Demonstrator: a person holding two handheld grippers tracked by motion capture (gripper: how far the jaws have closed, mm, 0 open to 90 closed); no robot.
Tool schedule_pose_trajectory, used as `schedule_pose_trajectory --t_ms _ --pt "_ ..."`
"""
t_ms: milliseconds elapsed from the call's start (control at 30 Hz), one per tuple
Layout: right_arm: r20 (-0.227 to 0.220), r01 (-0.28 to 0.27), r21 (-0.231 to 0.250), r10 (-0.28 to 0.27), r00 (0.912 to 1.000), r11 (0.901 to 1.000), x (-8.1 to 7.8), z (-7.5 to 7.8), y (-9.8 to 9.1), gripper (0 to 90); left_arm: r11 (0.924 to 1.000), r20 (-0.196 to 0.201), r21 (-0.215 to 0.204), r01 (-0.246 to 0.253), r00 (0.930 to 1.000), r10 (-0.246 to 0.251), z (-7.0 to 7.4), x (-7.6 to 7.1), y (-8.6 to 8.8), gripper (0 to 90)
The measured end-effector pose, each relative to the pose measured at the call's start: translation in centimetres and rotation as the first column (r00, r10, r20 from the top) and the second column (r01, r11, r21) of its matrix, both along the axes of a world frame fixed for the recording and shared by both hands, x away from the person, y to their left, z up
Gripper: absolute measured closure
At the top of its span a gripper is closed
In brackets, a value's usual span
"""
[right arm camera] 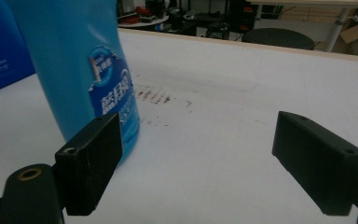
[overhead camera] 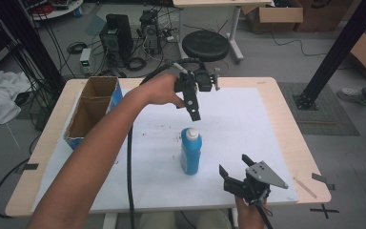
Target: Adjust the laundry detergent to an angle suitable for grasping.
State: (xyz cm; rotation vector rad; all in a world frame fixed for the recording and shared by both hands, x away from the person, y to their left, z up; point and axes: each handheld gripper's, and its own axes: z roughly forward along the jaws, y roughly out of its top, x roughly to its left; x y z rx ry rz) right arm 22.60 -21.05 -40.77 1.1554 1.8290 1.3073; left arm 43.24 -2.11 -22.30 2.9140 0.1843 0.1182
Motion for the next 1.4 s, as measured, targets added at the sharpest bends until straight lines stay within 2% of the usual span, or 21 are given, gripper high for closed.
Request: schedule_pose_trajectory --t_ms 67,267,767,1233,1400 --pt "0.0 -0.011 -0.004 0.011 0.9999 0.9999 -0.1 0.0 1.1 15.4 1.0 -0.001 -0.001 -0.002 1.0 0.002 0.0 0.1 0.1 23.3" --pt "0.005 -0.011 -0.007 0.011 0.9999 0.9999 -0.2 -0.2 2.7 15.1 1.0 -0.004 -0.002 -0.001 1.0 0.001 -0.1 0.3 0.3 23.3" --pt "0.023 0.022 -0.013 -0.022 0.9995 0.9997 -0.8 -0.9 5.6 15.0 0.9999 -0.012 -0.012 0.003 0.9999 -0.003 -0.2 0.7 0.7 23.4" --pt "0.042 0.008 -0.027 -0.007 0.9991 0.9996 -0.5 -0.8 9.2 14.9 0.9999 -0.008 -0.012 0.008 0.9999 -0.008 -0.3 0.7 1.4 23.5" --pt "0.046 0.026 -0.016 -0.025 0.9986 0.9995 -0.1 -0.6 10.0 15.0 0.9999 -0.008 -0.01 0.012 0.9999 -0.012 -0.3 0.7 1.3 23.5"
